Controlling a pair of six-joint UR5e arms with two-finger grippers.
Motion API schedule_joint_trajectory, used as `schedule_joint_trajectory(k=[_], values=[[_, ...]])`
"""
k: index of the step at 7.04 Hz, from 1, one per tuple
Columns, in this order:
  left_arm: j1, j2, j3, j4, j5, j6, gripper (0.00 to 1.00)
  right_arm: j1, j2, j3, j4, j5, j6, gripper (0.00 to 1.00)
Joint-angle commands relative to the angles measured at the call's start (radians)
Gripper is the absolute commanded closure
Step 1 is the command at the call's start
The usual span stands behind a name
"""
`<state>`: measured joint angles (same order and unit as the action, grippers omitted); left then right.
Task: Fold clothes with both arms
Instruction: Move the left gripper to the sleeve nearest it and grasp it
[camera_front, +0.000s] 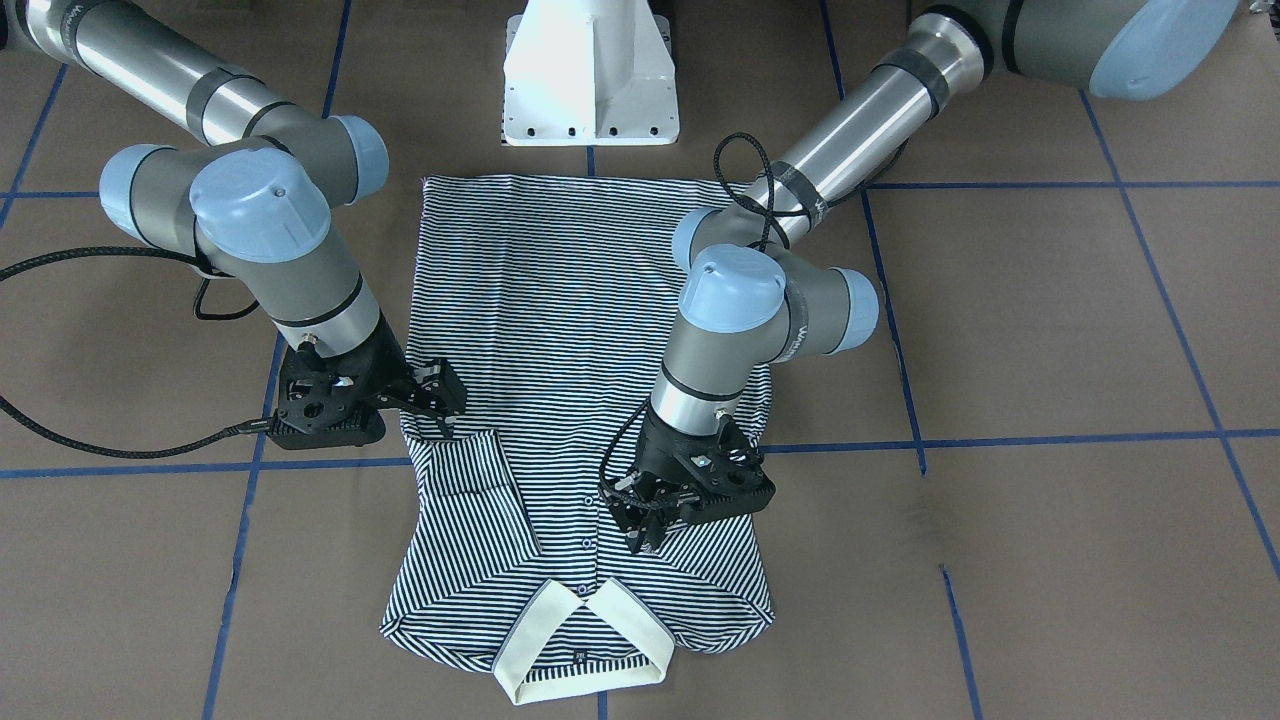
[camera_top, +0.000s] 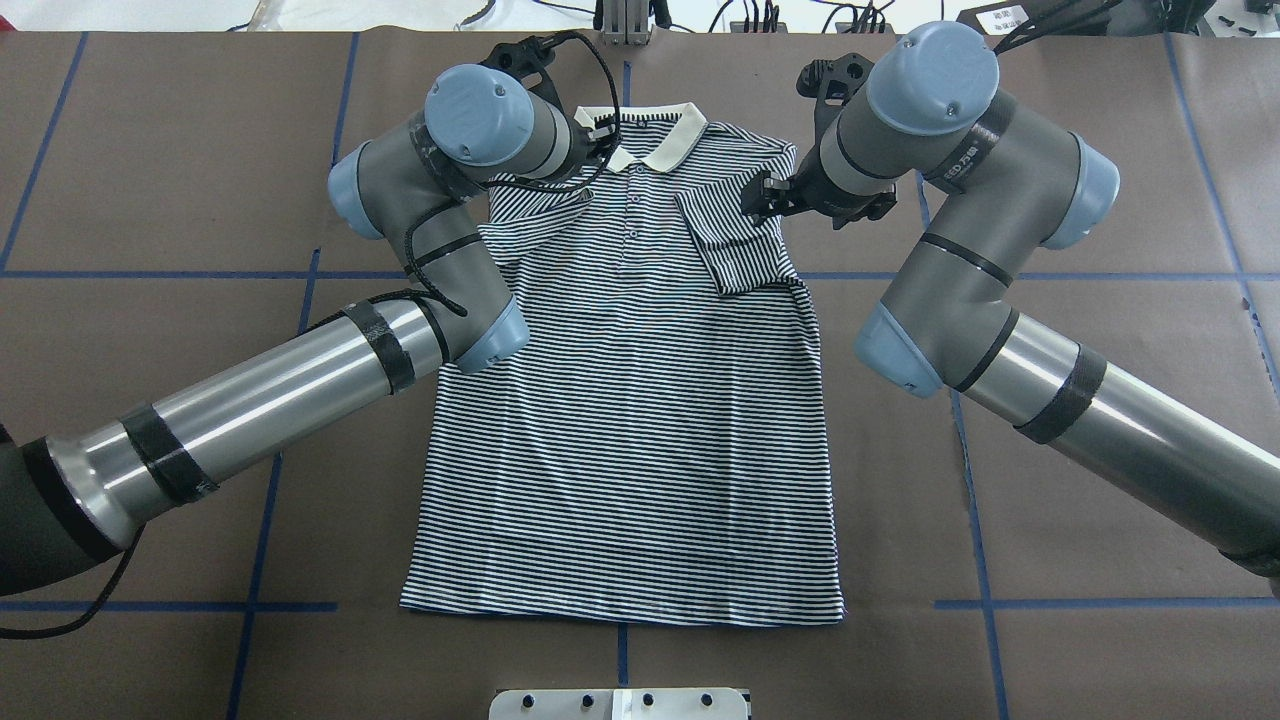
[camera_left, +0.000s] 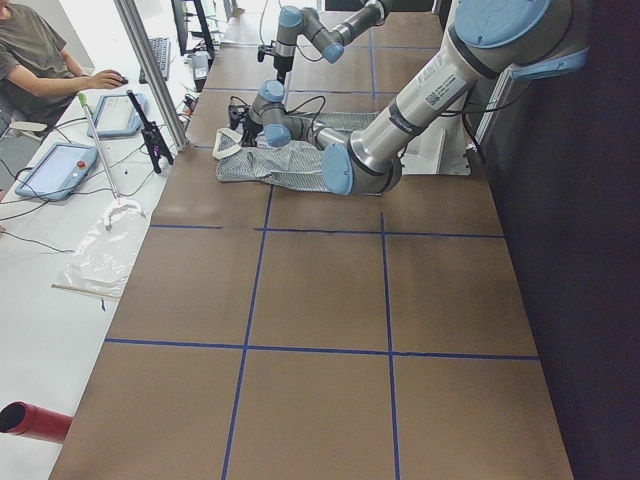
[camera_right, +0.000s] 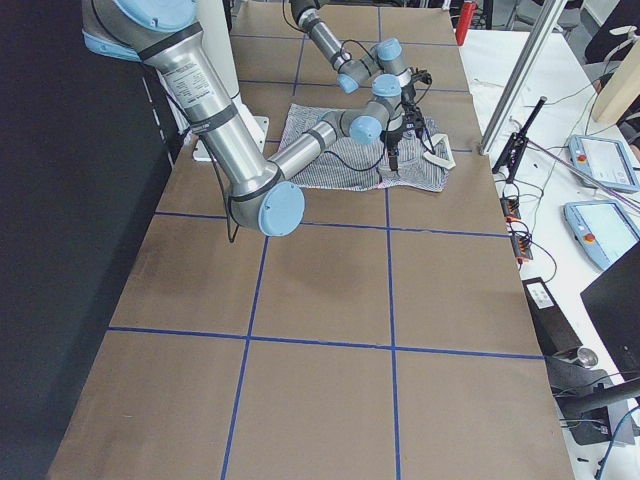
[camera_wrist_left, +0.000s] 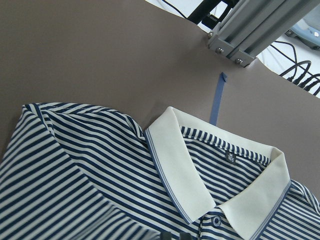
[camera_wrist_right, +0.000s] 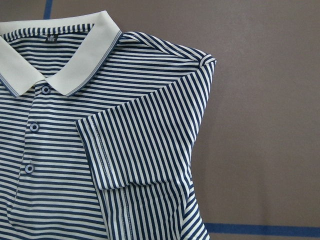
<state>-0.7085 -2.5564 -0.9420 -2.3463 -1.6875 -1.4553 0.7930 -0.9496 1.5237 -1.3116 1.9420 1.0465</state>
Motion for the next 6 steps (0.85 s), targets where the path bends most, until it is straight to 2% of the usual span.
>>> schedule_joint_trajectory(k=[1, 2, 3, 4, 5, 6], values=[[-0.015, 0.033, -0.021, 0.005, -0.029, 0.131, 0.00, -0.001, 0.002, 0.000, 0.000, 0.000, 0.004, 0.00], [-0.034, 0.118, -0.109, 0.013, -0.093, 0.168, 0.00, -0.001, 0.002, 0.000, 0.000, 0.000, 0.006, 0.00], [-0.034, 0.243, -0.241, 0.013, -0.112, 0.179, 0.00, -0.001, 0.002, 0.001, 0.000, 0.002, 0.006, 0.00], [-0.035, 0.290, -0.304, 0.018, -0.112, 0.176, 0.00, -0.001, 0.002, 0.000, 0.000, 0.002, 0.007, 0.00], [-0.026, 0.291, -0.302, 0.022, -0.110, 0.165, 0.00, -0.001, 0.002, 0.000, 0.000, 0.002, 0.006, 0.00], [-0.010, 0.291, -0.293, 0.022, -0.104, 0.141, 0.06, -0.001, 0.002, 0.001, 0.000, 0.003, 0.006, 0.00]])
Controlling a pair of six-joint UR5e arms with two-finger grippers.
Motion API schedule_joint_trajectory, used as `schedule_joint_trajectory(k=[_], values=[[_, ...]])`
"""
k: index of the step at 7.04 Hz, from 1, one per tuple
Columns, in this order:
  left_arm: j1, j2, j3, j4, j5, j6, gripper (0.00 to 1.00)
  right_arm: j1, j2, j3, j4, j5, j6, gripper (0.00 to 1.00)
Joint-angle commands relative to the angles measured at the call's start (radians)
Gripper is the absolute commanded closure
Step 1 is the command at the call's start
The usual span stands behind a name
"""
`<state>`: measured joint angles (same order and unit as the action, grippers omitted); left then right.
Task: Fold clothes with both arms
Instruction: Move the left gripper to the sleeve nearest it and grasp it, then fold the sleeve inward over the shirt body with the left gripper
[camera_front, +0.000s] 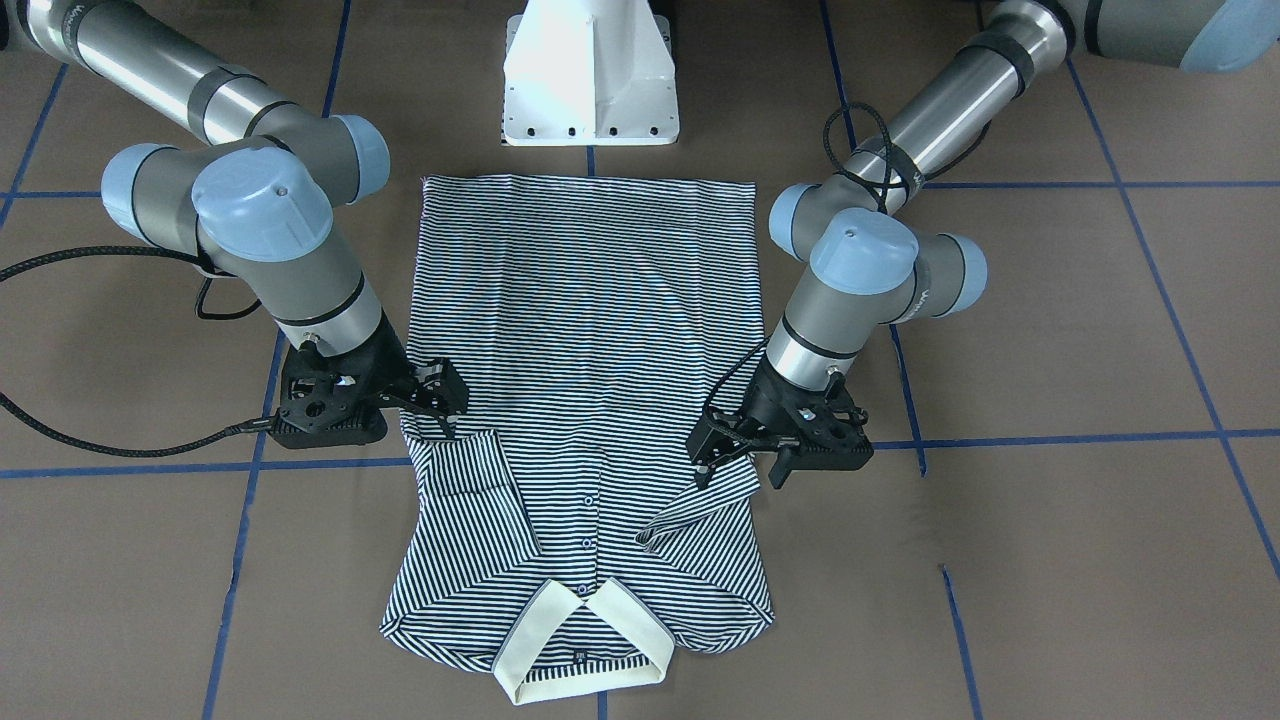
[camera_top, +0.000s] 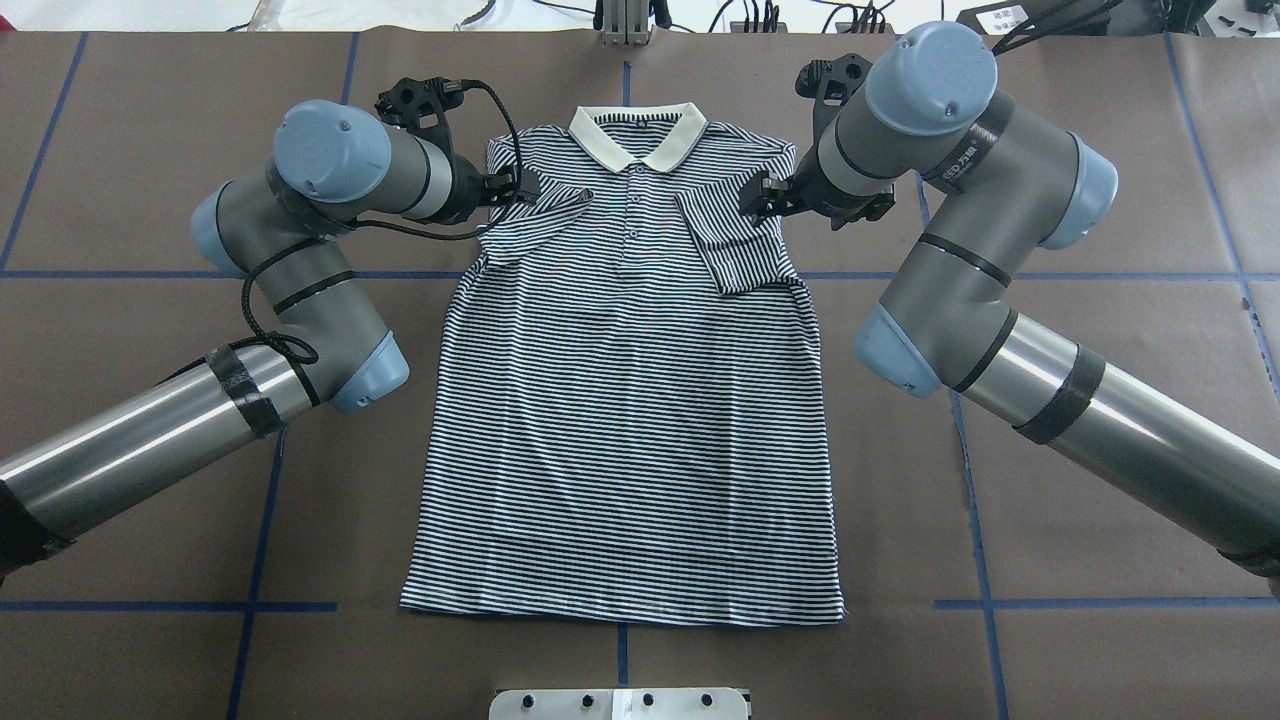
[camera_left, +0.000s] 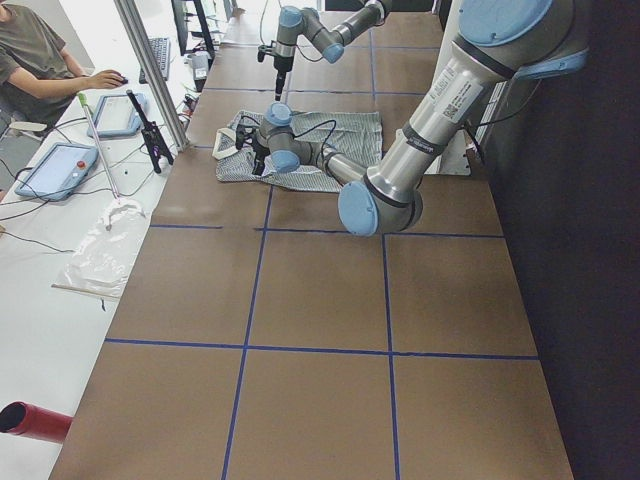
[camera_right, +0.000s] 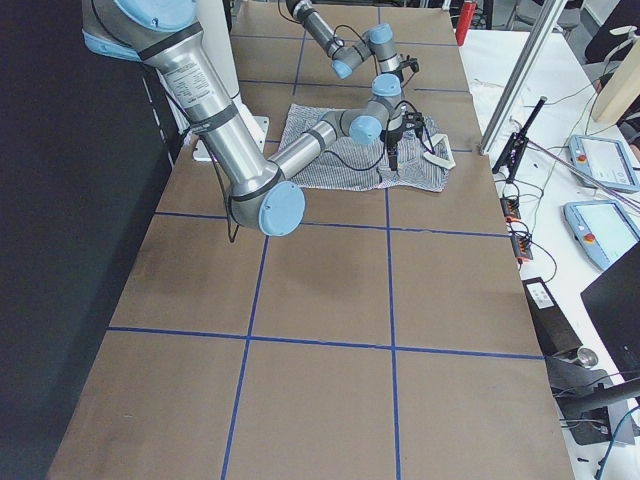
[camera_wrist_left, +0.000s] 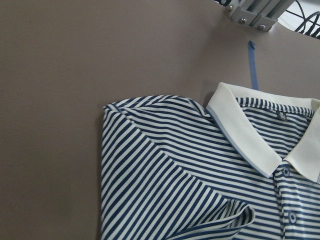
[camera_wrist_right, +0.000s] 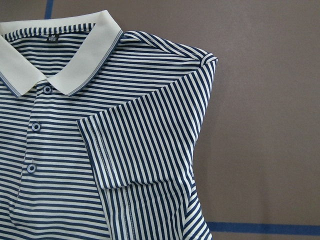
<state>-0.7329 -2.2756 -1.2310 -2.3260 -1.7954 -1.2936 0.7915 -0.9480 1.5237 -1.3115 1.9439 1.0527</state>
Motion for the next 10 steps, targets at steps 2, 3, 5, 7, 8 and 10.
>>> schedule_joint_trajectory(k=[2, 3, 5, 7, 8, 10], values=[[0.023, -0.001, 0.046, -0.001, 0.008, -0.041, 0.17, 0.000, 0.002, 0.001, 0.000, 0.001, 0.000, 0.00], [0.023, -0.001, 0.053, -0.004, 0.008, -0.041, 0.23, 0.000, 0.006, 0.001, 0.000, 0.001, 0.000, 0.00], [0.023, -0.005, 0.053, -0.004, 0.008, -0.042, 0.31, 0.000, 0.008, 0.003, 0.000, 0.001, 0.000, 0.00], [0.023, -0.015, 0.050, -0.003, 0.007, -0.044, 0.33, 0.000, 0.008, 0.003, 0.000, 0.001, 0.000, 0.00], [0.023, -0.016, 0.047, -0.003, 0.007, -0.046, 0.33, 0.002, 0.008, 0.003, 0.000, 0.001, 0.000, 0.00], [0.024, -0.025, 0.047, -0.001, 0.005, -0.044, 0.33, 0.002, 0.005, 0.003, 0.000, 0.003, 0.000, 0.00]])
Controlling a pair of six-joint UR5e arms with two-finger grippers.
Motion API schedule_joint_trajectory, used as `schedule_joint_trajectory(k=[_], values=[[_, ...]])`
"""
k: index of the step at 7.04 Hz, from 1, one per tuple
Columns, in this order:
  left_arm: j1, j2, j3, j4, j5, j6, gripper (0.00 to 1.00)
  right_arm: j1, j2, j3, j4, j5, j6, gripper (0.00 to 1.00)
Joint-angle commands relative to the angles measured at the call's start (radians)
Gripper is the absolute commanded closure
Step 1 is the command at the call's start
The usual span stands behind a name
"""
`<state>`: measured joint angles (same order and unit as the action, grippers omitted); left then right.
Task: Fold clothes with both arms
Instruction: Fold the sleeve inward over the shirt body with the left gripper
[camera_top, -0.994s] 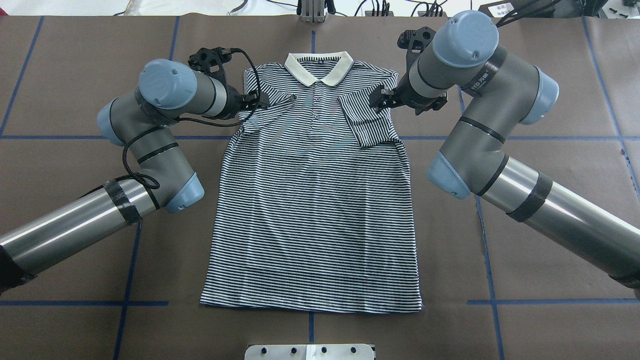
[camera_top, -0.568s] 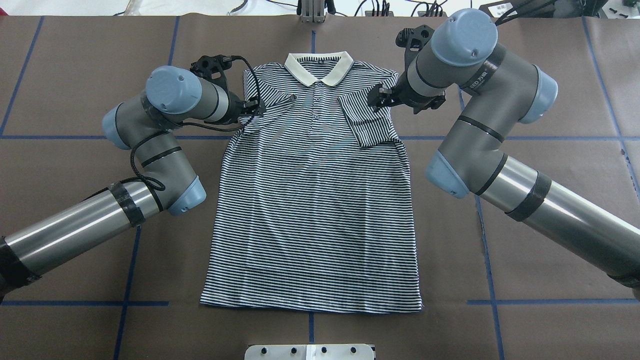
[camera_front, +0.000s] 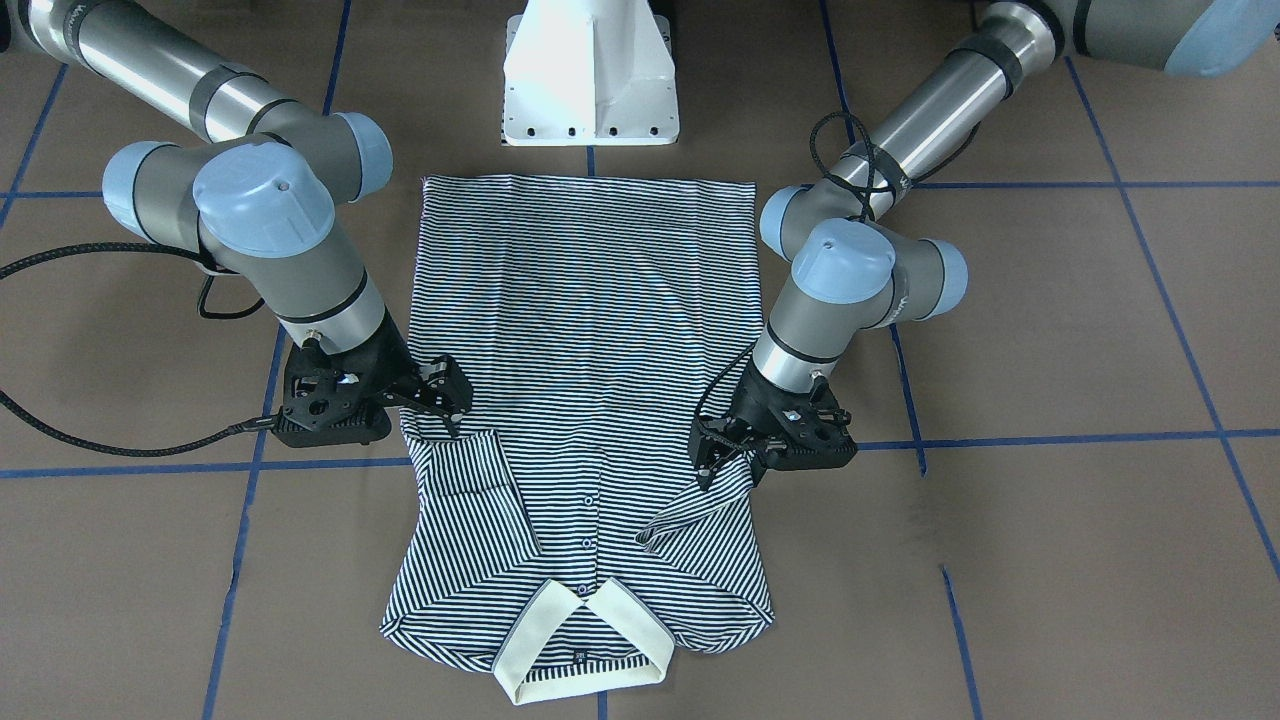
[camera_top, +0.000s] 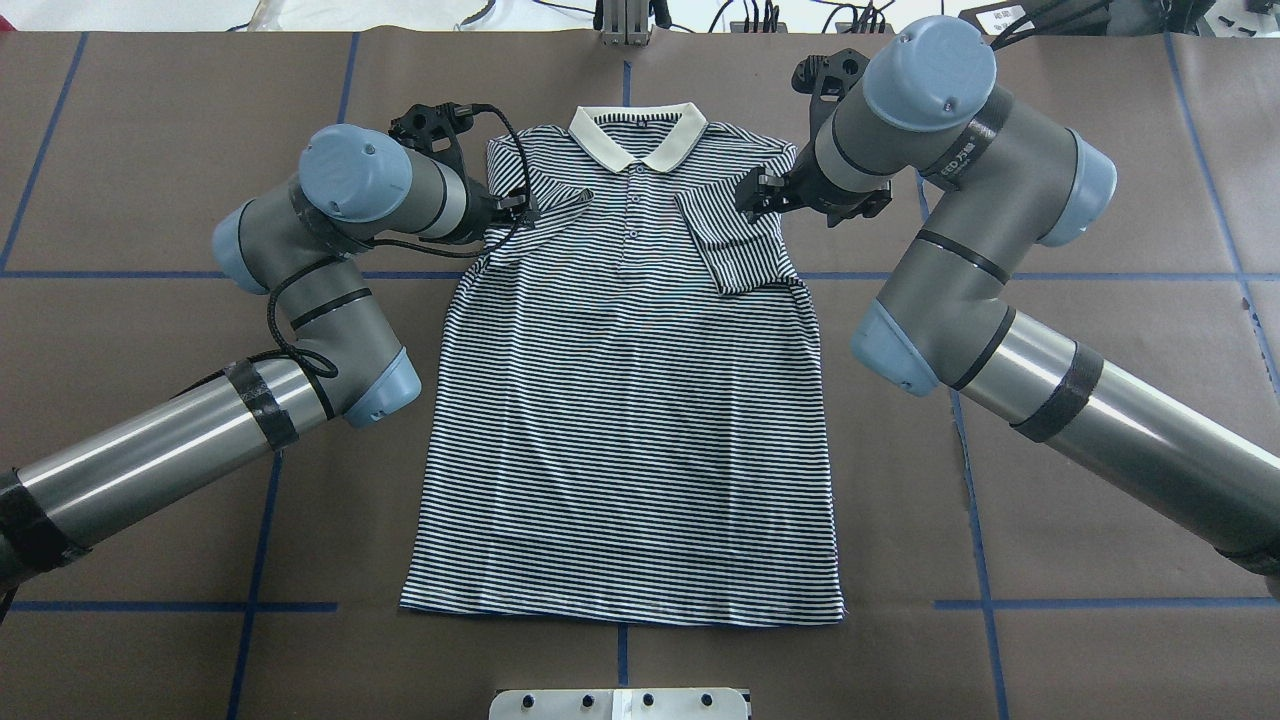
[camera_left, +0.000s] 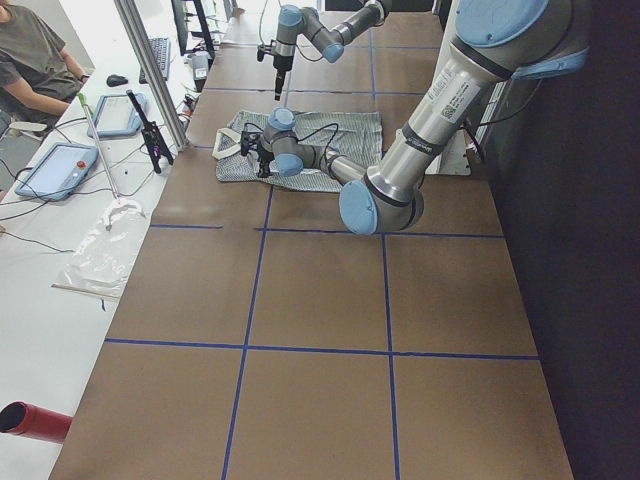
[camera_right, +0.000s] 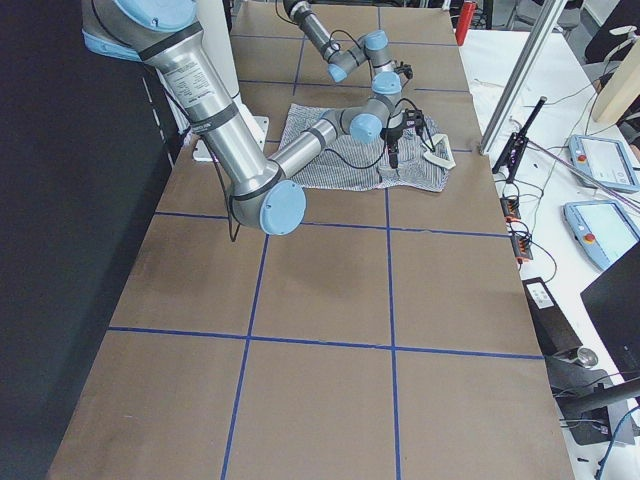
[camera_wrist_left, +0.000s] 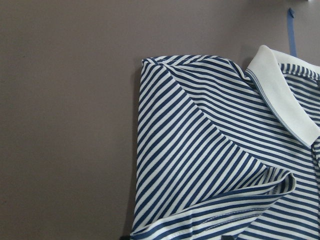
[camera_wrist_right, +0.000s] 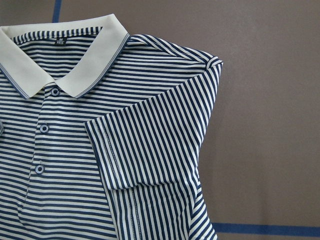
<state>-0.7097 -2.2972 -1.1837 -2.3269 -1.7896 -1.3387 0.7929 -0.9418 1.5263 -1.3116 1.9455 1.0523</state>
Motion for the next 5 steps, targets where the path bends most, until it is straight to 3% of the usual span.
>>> schedule_joint_trajectory(k=[1, 3, 5], values=[[0.013, -0.004, -0.001, 0.000, -0.001, 0.001, 0.33, 0.002, -0.005, 0.000, 0.000, 0.000, -0.002, 0.00], [0.047, -0.016, -0.004, 0.003, -0.001, -0.001, 0.33, 0.006, -0.008, -0.002, 0.000, 0.000, -0.006, 0.00], [0.087, -0.019, -0.075, 0.036, -0.005, -0.001, 0.32, 0.006, -0.008, -0.002, 0.000, 0.000, -0.009, 0.00]])
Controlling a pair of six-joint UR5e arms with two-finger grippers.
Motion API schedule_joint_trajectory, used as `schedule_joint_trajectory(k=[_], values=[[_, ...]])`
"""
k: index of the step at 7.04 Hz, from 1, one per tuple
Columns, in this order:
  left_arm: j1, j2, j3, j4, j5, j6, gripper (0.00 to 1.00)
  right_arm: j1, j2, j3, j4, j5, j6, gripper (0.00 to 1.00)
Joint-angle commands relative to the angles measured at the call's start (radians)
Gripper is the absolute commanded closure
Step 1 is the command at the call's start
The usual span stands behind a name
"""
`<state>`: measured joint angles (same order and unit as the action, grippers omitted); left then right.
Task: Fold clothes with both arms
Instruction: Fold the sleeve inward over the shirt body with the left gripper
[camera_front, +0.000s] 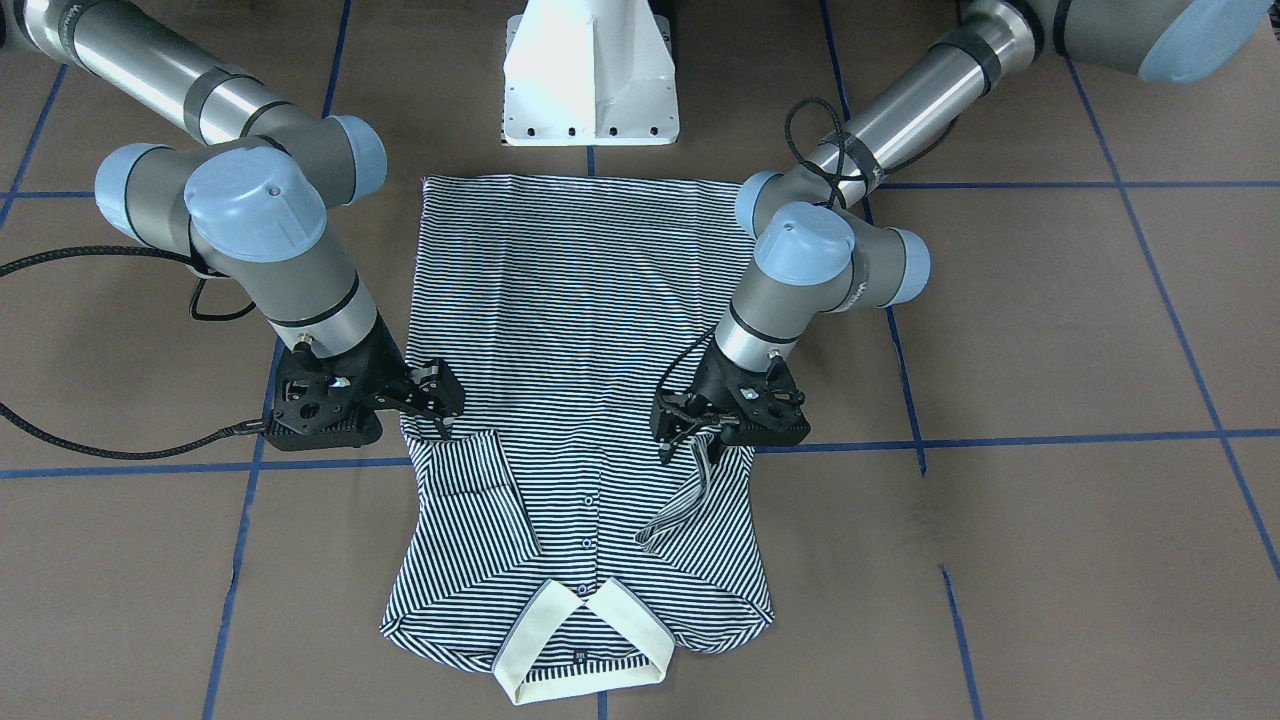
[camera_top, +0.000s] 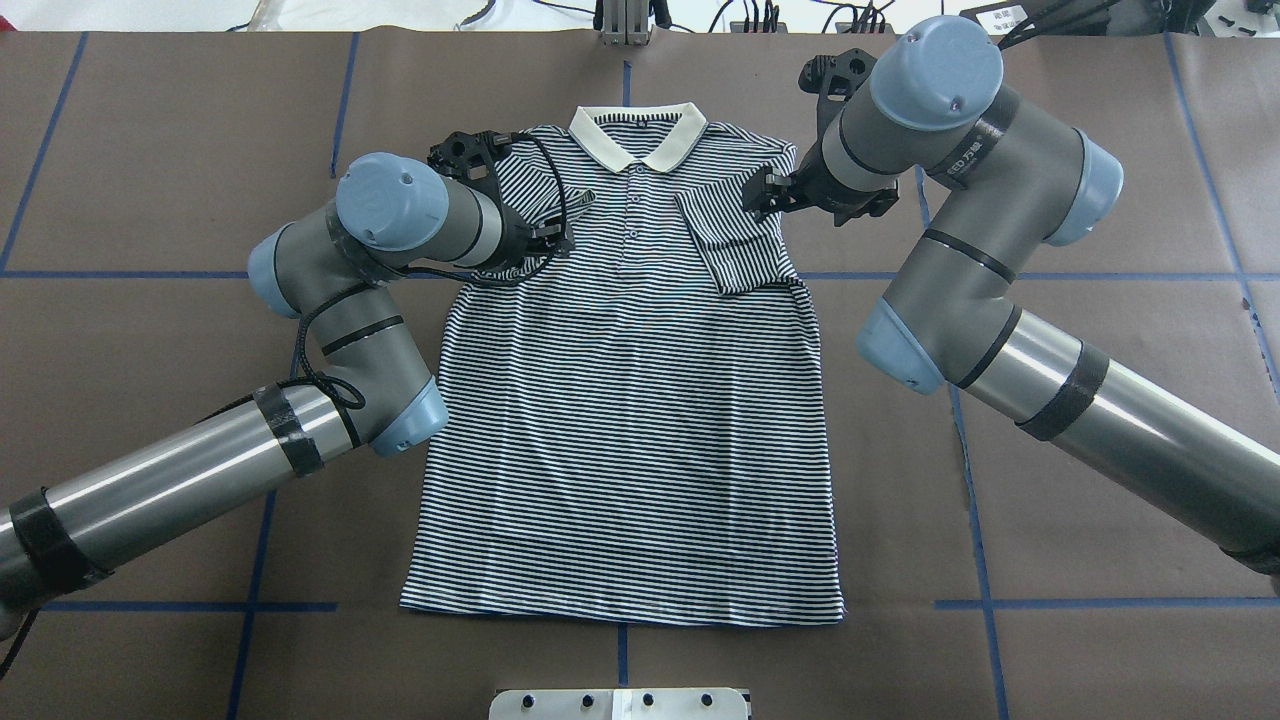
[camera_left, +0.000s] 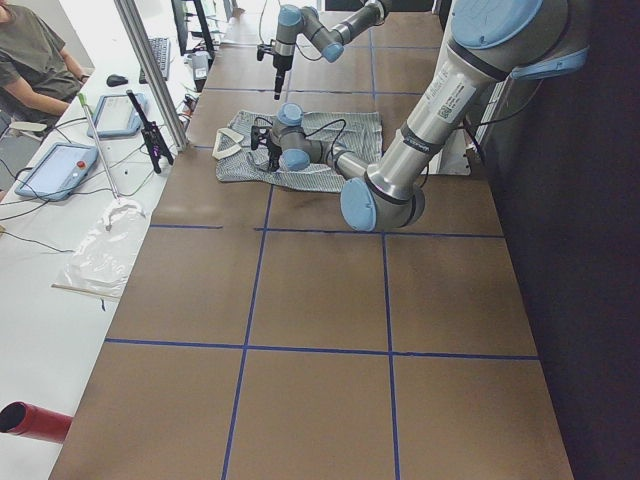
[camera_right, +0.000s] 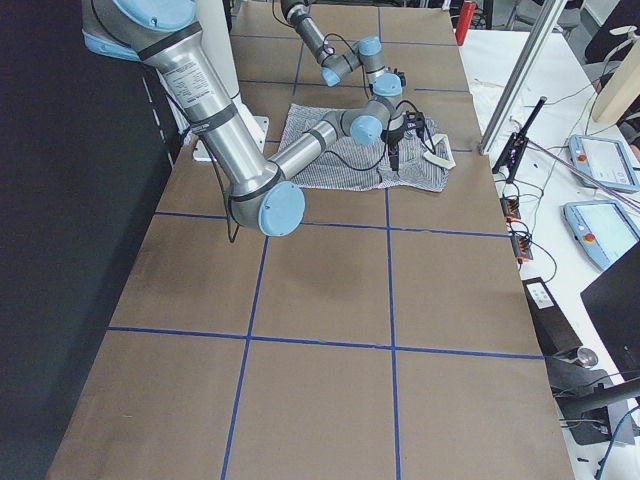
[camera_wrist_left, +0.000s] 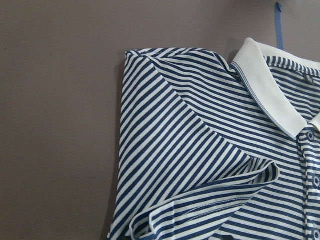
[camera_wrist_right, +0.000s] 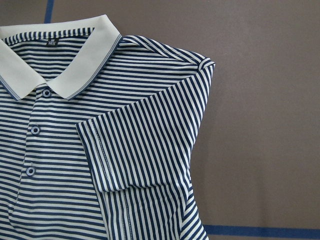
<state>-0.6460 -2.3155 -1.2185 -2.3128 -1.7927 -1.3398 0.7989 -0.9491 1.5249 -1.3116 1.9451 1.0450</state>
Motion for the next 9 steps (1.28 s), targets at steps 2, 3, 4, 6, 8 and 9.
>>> schedule_joint_trajectory(k=[2, 3, 4, 6, 8, 9], values=[[0.022, 0.057, -0.161, 0.088, -0.005, 0.013, 0.32, 0.002, 0.000, 0.001, -0.003, 0.052, 0.010, 0.00], [0.019, 0.117, -0.255, 0.140, -0.039, 0.017, 0.12, 0.000, -0.023, 0.026, 0.001, 0.057, 0.012, 0.00], [0.009, 0.175, -0.362, 0.203, -0.065, 0.036, 0.01, -0.019, -0.081, 0.119, -0.003, 0.069, 0.083, 0.00], [0.003, 0.273, -0.554, 0.374, -0.070, 0.063, 0.01, -0.129, -0.266, 0.356, -0.006, 0.072, 0.278, 0.00], [0.000, 0.353, -0.651, 0.405, -0.062, 0.097, 0.00, -0.374, -0.419, 0.486, 0.008, -0.166, 0.402, 0.00], [-0.004, 0.348, -0.686, 0.414, -0.062, 0.067, 0.00, -0.517, -0.463, 0.533, 0.008, -0.318, 0.538, 0.00]])
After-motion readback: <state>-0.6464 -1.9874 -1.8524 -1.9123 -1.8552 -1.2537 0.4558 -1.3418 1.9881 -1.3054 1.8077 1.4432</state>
